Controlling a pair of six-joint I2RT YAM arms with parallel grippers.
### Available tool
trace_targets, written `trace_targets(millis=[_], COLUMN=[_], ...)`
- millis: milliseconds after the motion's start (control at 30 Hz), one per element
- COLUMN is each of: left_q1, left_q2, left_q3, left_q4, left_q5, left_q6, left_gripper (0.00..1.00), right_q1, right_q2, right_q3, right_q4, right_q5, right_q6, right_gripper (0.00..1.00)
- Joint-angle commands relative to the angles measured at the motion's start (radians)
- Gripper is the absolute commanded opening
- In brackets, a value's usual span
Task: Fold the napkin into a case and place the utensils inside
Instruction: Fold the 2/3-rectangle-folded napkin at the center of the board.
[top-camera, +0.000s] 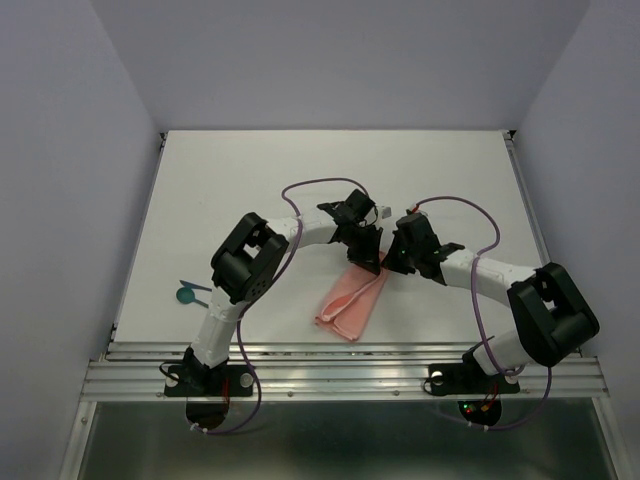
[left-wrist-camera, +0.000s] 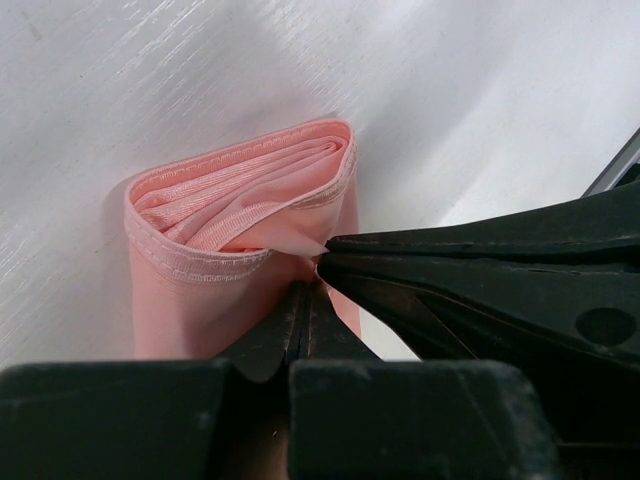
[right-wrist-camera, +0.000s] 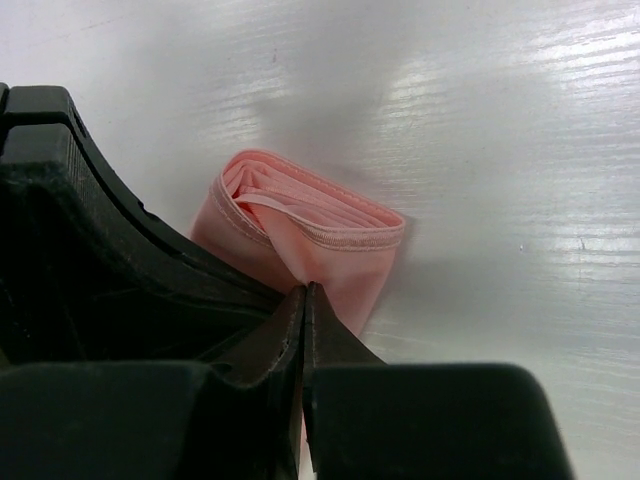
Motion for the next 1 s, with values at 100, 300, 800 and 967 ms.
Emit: trace_targets(millis=[100, 300, 800, 967], left_q1=[-0.006, -0.005, -0.006, -0.008], left_q2=[0.001, 0.015, 0.044, 0.038], left_q3=[-0.004, 0.010, 0.069, 0.065], left_q4=[0.011, 0.039, 0.083, 0.088], left_q5=[-0.001, 0.024, 0.076, 0.079], left_q6=[0.003, -0.016, -0.052, -0.049], left_gripper=[0.00, 0.00, 0.00, 0.00], right_q1=[0.009, 0.009, 0.009, 0.009], right_q2=[-0.018, -0.034, -0.027, -0.015], right_q3=[0.035, 0.044, 0.033, 0.036], right_q4=[0.003, 0.006, 0.017, 0.015], right_q5=[0.005, -0.010, -0.029, -0.029], right_q6=[-0.006, -0.003, 0.020, 0.017], right_gripper=[0.01, 0.01, 0.01, 0.01])
